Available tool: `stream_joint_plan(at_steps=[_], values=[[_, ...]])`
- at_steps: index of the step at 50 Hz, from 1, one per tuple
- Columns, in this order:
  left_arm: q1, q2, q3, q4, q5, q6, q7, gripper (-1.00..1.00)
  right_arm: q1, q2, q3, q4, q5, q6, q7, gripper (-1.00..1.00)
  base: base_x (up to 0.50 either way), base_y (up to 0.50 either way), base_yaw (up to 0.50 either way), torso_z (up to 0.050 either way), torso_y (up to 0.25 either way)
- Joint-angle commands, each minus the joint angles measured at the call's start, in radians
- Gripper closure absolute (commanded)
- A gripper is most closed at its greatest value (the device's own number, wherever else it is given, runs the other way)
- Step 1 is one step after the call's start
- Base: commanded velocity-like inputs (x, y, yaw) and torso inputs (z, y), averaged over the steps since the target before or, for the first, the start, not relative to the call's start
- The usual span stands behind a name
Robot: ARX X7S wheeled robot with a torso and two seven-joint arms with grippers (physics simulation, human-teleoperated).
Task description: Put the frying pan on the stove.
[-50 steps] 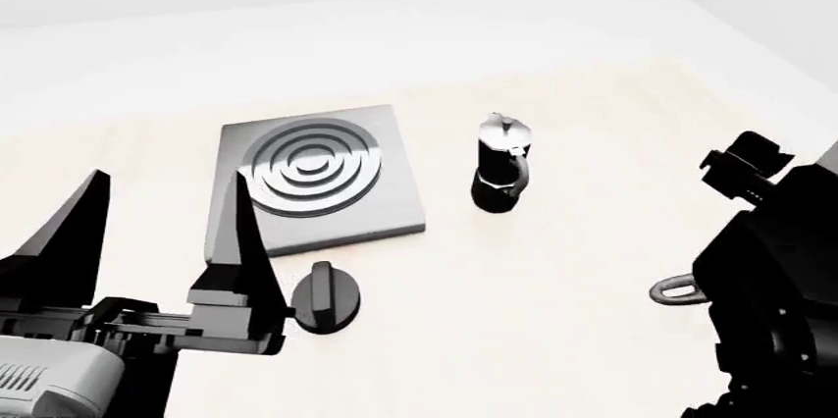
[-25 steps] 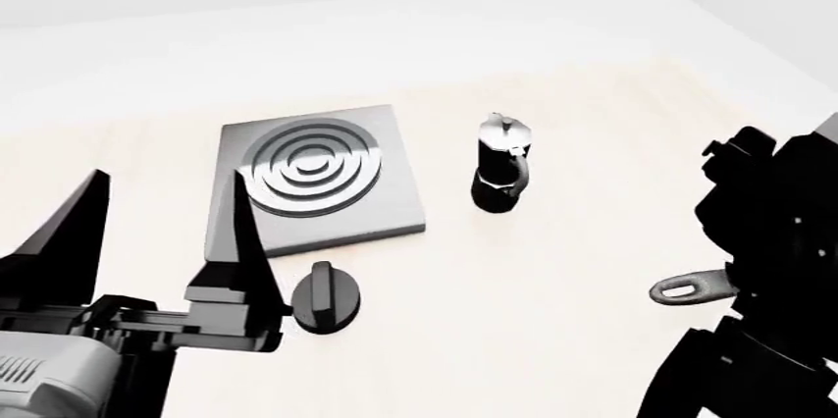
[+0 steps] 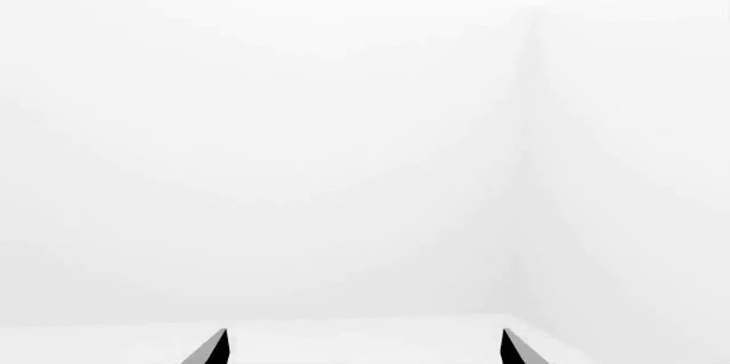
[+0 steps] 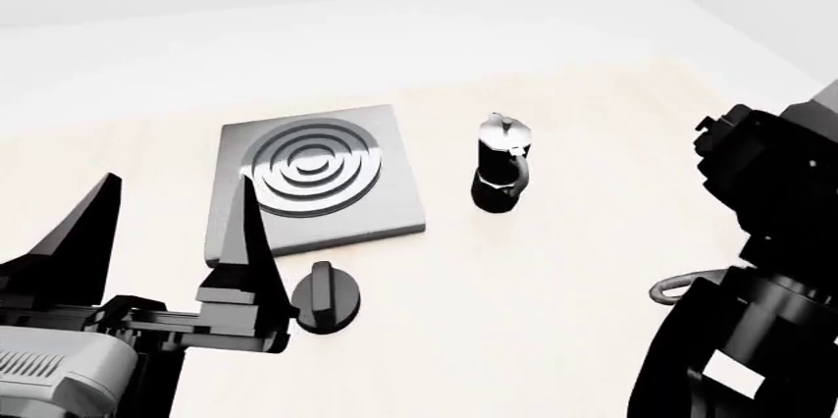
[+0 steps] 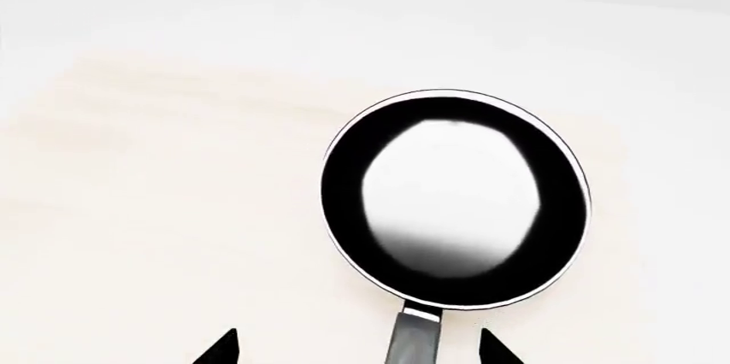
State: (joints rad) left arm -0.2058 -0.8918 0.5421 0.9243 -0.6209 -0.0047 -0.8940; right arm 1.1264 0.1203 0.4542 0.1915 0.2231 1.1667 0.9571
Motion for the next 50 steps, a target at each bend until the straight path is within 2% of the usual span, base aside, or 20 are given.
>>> stream_joint_plan(at_steps=[1,10,13,20,31,47,50], values=[[0.002,-0.002,0.001,-0.003,-0.002,0.004,0.001,-1.00,0.033,-0.003,0.050,0.037,0.020,0.002,0.015,-1.00,0.00,0.00,0.00,0.000,0.000],[0.000,0.003,0.006,-0.010,0.000,0.004,0.004,-1.00,0.041,-0.009,0.113,0.041,0.026,0.002,0.054,-1.00,0.00,0.00,0.00,0.000,0.000],[0.000,0.004,0.008,-0.008,0.000,0.002,0.003,-1.00,0.043,-0.028,0.182,0.022,0.033,0.007,0.097,-1.00,0.00,0.00,0.00,0.000,0.000],[0.003,-0.004,0.001,-0.005,-0.004,0.009,0.001,-1.00,0.022,-0.023,0.179,0.010,0.044,-0.030,0.072,-1.00,0.00,0.00,0.00,0.000,0.000],[0.006,-0.001,0.001,-0.022,-0.003,0.018,0.003,-1.00,-0.034,-0.036,0.251,-0.029,0.069,-0.047,0.078,-1.00,0.00,0.00,0.00,0.000,0.000],[0.015,-0.002,0.000,-0.036,0.000,0.030,0.009,-1.00,-0.072,-0.036,0.251,-0.013,0.055,-0.070,0.105,-1.00,0.00,0.00,0.00,0.000,0.000],[0.012,0.004,0.009,-0.034,0.006,0.022,0.011,-1.00,-0.081,-0.022,0.200,-0.017,0.035,-0.063,0.104,-1.00,0.00,0.00,0.00,0.000,0.000]])
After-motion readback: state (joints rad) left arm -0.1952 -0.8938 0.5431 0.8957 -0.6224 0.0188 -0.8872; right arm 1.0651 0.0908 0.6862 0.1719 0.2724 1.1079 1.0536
